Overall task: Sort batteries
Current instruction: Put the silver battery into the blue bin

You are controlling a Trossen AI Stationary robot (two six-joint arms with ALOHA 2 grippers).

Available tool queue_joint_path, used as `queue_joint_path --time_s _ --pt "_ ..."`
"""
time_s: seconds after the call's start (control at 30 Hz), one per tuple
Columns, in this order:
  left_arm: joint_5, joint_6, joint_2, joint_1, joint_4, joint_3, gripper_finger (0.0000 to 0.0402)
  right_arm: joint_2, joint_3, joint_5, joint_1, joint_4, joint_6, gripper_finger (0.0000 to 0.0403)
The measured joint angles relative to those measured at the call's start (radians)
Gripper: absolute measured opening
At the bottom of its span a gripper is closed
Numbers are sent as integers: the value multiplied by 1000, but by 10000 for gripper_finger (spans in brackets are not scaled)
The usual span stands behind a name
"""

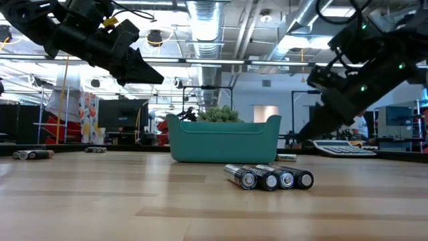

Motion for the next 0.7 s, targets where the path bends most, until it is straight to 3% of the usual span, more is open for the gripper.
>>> queue_joint_path --time_s 0.33,0.7 --pt "0 -5 0 0 0 0 72 166 9 1 -39 145 -17 167" --pt "0 -7 0 0 0 0 72 284 61 3 -72 149 -36 167"
